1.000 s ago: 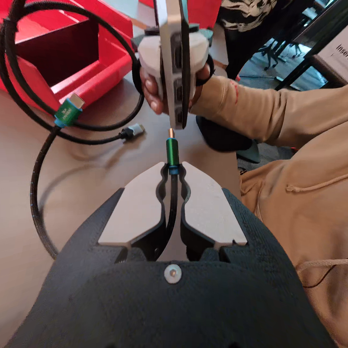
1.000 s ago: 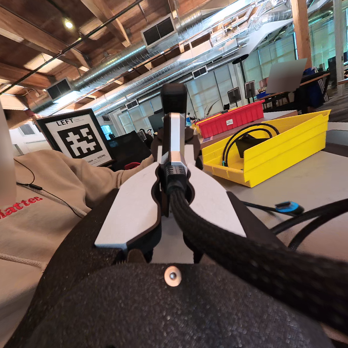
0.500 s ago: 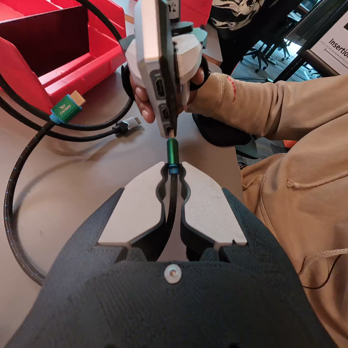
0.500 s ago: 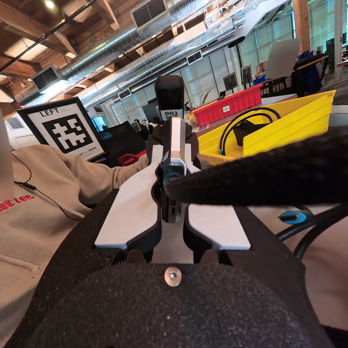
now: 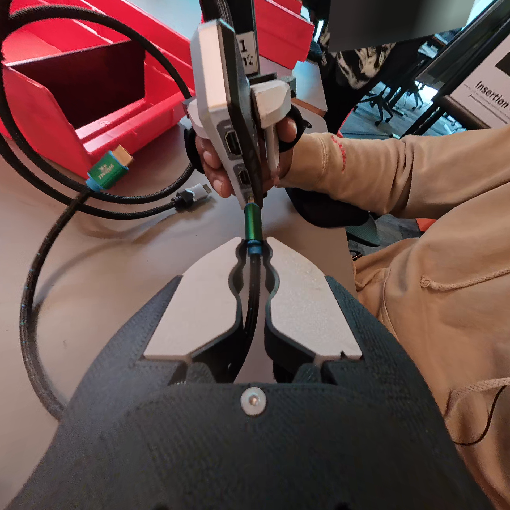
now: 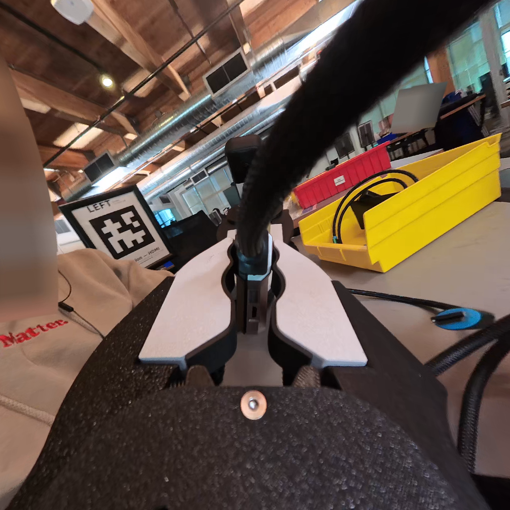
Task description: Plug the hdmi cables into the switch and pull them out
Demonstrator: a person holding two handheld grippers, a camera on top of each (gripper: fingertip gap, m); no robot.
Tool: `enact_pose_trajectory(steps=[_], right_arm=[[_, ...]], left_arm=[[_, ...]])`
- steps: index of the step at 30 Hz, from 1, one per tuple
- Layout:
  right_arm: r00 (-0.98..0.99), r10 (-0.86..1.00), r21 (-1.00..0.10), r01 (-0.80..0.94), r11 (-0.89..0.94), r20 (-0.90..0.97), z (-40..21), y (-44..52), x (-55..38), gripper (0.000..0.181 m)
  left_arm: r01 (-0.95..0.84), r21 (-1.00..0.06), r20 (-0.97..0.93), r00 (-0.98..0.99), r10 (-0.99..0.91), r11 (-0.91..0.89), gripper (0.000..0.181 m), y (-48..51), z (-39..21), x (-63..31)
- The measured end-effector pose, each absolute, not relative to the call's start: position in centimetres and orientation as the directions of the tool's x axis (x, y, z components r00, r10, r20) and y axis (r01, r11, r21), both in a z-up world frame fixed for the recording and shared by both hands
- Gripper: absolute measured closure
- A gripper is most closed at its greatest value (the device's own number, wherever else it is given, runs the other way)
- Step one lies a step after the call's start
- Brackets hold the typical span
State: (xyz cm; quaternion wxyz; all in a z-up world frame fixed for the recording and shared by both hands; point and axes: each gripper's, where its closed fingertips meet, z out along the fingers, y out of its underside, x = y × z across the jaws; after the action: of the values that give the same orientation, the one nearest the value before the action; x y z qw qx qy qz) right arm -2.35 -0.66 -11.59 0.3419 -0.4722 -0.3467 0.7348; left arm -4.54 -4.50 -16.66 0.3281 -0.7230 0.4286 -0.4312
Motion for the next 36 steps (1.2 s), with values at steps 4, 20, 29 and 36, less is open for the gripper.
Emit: enact_pose_trajectory(steps=[4, 20, 29, 36], right_arm=[[-0.288, 0.847, -0.828, -0.224, -0.514, -0.448, -11.1, -0.3, -2.4, 0.159], [-0.205, 0.904, -0.927, 0.117, -0.357, -0.374, -14.3, -1.7, -2.4, 0.157], [-0.239, 0.897, -0.926, 0.164, -0.341, -0.373, -15.2, -2.4, -2.4, 0.159], [-0.286, 0.859, -0.902, 0.052, -0.429, -0.425, -14.0, -2.2, -3.0, 0.159]], left_arm=[[-0.271, -0.862, 0.368, 0.248, -0.896, -0.429, 0.170, -4.1, -15.9, -4.6], [-0.276, -0.847, 0.411, 0.203, -0.889, -0.455, 0.170, -4.5, -16.1, -5.5], [-0.288, -0.818, 0.466, 0.178, -0.867, -0.499, 0.170, -4.7, -16.8, -5.5], [-0.331, -0.793, 0.480, 0.179, -0.859, -0.512, 0.170, -5.0, -17.9, -4.8]])
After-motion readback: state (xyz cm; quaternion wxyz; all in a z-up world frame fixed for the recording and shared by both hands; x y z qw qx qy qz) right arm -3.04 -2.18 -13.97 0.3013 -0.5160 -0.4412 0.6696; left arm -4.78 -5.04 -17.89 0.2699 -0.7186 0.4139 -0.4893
